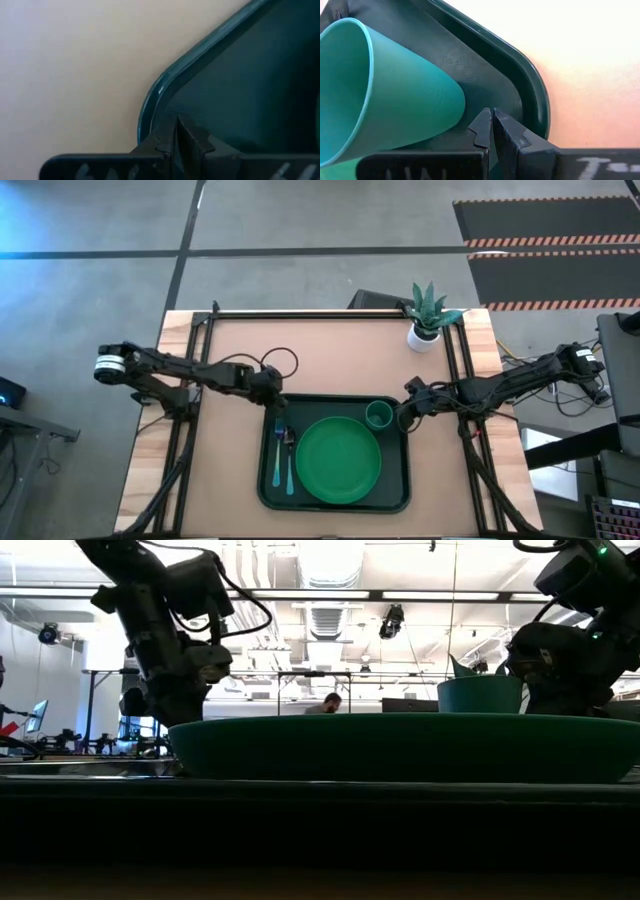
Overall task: Pick and place plate/cup/fork/spoon on tray
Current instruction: Move the green tray to the center of the table
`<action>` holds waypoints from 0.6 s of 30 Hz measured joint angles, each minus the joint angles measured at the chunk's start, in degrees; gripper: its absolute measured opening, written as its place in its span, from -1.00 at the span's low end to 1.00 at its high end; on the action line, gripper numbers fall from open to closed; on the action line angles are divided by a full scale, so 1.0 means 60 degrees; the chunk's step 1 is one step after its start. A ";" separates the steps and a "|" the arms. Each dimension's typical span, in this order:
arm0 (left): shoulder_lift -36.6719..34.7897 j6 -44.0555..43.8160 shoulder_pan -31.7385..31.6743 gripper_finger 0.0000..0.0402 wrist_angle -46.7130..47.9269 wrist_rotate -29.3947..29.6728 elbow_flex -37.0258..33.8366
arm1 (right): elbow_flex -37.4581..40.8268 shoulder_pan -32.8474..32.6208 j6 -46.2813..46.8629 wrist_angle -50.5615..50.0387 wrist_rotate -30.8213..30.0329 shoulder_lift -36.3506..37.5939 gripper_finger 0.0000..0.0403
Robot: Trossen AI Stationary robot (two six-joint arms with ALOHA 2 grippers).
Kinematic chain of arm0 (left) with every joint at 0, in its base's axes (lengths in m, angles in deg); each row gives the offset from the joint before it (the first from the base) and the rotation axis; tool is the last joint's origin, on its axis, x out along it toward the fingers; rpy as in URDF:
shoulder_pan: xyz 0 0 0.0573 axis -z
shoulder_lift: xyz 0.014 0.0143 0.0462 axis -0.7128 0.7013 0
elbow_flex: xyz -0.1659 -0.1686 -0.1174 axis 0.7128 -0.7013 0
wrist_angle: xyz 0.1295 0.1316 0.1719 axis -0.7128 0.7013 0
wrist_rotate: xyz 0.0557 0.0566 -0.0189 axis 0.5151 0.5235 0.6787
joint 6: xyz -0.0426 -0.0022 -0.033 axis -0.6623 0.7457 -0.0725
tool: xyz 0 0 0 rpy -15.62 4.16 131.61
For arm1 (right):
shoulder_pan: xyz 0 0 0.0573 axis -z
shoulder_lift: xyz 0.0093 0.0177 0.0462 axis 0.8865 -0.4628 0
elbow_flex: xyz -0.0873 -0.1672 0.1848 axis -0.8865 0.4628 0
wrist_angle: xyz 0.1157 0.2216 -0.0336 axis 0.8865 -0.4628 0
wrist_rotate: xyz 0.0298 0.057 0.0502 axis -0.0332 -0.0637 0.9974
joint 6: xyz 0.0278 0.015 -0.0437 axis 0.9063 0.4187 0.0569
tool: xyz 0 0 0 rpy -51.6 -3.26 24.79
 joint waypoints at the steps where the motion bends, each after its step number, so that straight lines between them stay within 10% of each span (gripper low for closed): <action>1: 0.0000 0.0000 0.0001 -1.00 -0.0008 -0.0004 0.0000 | 0.0000 0.0000 0.0000 0.0000 0.0000 0.0000 -0.96; 18: 0.0703 0.0000 0.0001 -1.00 -0.0375 0.0051 -0.0047 | -0.0023 -0.0004 0.0229 -0.1360 -0.0118 -0.0002 -0.96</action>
